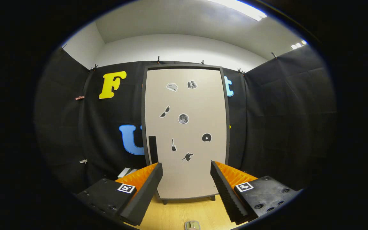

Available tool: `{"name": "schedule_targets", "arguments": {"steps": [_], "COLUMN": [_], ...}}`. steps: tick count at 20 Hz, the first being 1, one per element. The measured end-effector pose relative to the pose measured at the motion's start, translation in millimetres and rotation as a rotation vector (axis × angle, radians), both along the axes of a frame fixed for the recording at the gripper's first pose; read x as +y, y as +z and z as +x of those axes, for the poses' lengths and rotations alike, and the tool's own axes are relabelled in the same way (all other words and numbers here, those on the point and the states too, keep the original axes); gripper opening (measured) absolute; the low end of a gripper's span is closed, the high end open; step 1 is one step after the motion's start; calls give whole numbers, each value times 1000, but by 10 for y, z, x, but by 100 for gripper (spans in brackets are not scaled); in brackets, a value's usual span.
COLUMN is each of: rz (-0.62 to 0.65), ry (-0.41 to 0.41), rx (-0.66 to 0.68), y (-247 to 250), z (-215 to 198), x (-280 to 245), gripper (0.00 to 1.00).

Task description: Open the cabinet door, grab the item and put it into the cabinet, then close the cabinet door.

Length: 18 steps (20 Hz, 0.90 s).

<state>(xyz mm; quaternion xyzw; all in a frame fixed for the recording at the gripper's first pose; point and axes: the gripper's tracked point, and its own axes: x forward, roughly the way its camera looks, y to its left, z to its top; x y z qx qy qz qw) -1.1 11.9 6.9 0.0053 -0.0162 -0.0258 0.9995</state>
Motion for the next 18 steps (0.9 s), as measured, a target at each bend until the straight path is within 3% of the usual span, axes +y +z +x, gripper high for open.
{"name": "schedule_targets", "arguments": {"steps": [7, 18], "rz": [5, 27], "ry": [65, 246], "rx": [-1, 24], "y": [-17, -285], "z": [276, 1276], "x": [166, 753], "gripper": [98, 98]}}
